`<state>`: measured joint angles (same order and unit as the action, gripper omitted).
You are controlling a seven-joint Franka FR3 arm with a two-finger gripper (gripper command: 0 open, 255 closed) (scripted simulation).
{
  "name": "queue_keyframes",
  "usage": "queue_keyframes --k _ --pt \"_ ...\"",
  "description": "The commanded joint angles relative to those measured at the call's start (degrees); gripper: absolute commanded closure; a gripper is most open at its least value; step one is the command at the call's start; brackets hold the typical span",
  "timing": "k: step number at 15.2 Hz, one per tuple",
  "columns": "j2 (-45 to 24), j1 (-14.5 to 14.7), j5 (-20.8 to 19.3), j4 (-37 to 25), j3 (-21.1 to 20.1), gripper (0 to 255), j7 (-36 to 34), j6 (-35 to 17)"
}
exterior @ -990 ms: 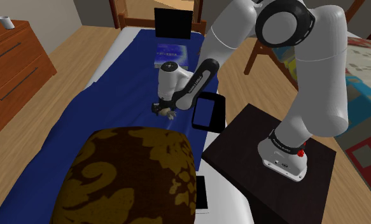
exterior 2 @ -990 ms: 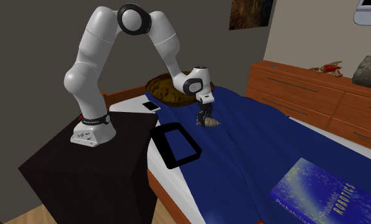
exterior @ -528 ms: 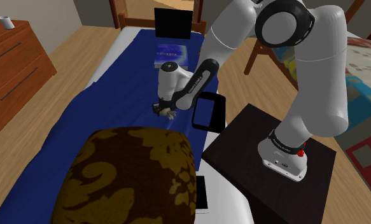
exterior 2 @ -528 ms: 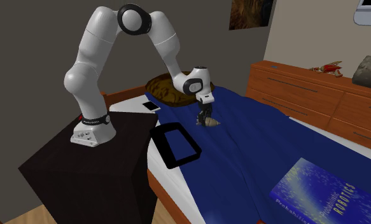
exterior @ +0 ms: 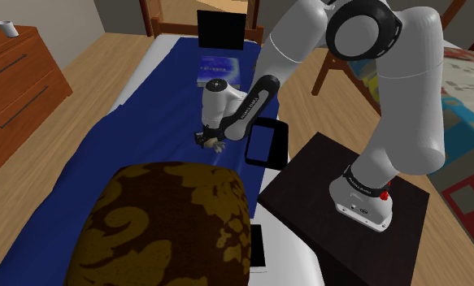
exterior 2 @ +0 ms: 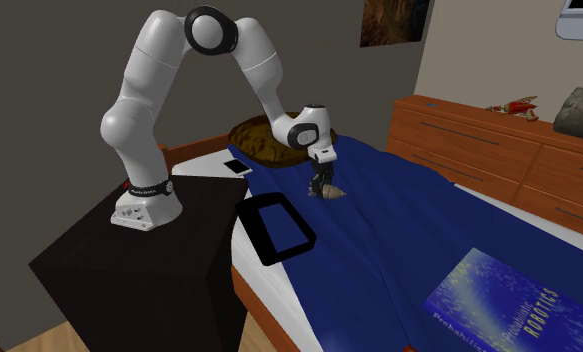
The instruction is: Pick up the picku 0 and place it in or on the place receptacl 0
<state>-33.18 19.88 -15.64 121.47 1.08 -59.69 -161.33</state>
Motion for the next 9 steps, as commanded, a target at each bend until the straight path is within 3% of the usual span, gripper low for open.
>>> queue_keyframes --k 1,9 --pt "0.75 -0.12 0.12 0.23 -0.15 255 0.16 0.51" --pt "6.46 -1.03 1.27 1.57 -1.38 255 1.58 4.89"
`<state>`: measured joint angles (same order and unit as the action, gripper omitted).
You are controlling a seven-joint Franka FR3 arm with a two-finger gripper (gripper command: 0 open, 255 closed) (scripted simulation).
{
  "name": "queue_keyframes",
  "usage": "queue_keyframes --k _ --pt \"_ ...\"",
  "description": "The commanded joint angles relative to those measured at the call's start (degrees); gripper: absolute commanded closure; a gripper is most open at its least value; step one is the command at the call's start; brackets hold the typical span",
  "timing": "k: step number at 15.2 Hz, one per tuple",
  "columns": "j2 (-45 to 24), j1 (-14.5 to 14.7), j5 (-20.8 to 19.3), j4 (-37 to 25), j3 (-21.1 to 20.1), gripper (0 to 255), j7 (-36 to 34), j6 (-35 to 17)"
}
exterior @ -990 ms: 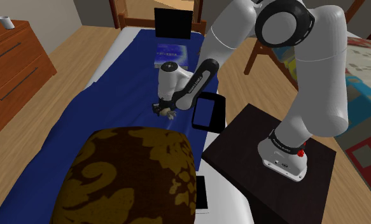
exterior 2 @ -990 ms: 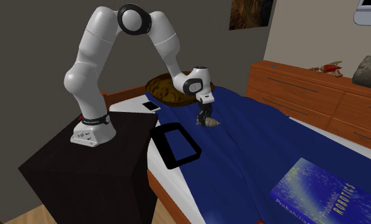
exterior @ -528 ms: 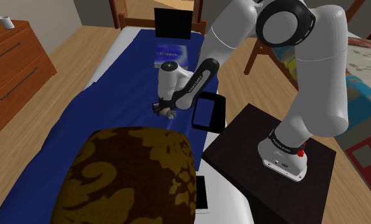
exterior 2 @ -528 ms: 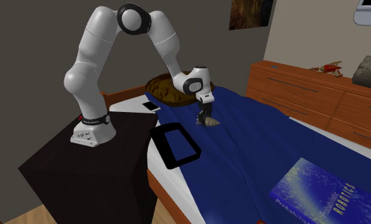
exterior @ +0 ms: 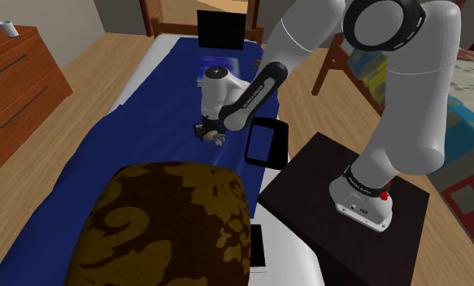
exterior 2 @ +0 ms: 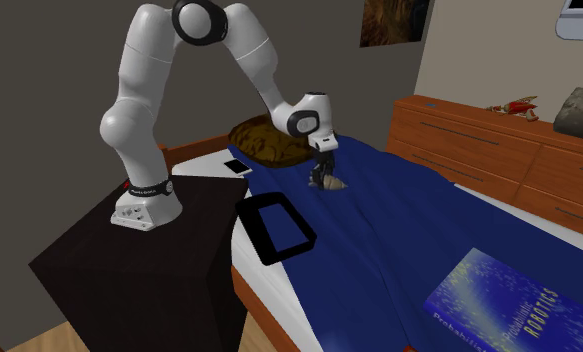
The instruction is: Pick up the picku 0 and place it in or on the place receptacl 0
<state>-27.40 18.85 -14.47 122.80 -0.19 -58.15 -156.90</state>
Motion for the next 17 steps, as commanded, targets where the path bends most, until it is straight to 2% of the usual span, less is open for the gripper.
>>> queue_keyframes --k 1,11,17 --pt "1.37 -0.1 0.27 0.35 -0.26 255 0.23 1.03" --pt "7.66 -0.93 2.03 0.8 -1.5 255 2.1 6.84" --pt "16.49 -4.14 1.81 15.14 -0.22 255 5.63 0.86"
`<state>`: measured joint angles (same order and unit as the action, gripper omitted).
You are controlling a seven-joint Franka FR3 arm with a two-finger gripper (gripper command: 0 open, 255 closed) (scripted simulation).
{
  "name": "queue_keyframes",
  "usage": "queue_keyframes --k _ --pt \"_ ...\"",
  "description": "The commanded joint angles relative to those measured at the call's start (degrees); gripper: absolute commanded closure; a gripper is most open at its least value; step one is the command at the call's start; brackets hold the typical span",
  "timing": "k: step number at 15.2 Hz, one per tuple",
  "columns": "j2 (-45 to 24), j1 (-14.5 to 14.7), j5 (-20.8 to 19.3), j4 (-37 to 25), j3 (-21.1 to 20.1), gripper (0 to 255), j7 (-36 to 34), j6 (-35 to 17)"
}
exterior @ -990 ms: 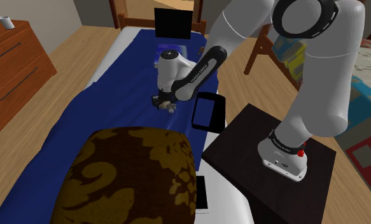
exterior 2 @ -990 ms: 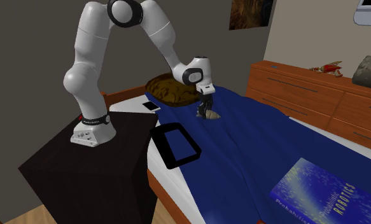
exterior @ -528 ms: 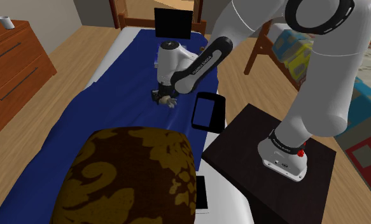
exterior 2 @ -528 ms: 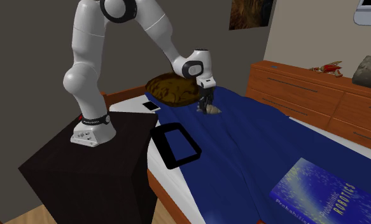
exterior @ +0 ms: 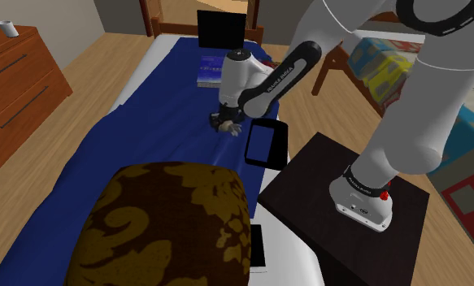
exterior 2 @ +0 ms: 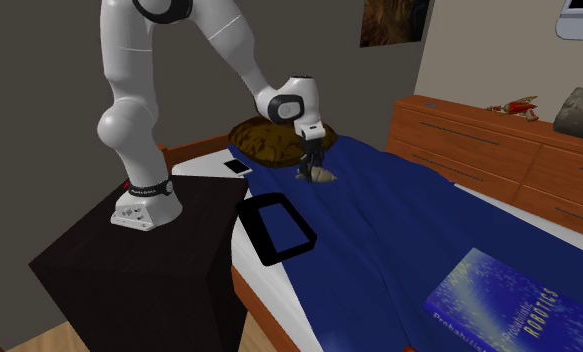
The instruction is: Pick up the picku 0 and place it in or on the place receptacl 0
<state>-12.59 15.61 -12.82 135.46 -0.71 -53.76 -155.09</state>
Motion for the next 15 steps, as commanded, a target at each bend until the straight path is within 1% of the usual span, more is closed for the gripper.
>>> queue_keyframes --k 1,8,15 --pt "3.1 -1.46 0.13 4.69 0.58 255 1.97 -1.84" --pt "12.72 -5.63 -0.14 19.03 3.6 255 8.44 -7.19" --pt "21.74 -10.49 -2.18 30.81 8.94 255 16.45 -10.55"
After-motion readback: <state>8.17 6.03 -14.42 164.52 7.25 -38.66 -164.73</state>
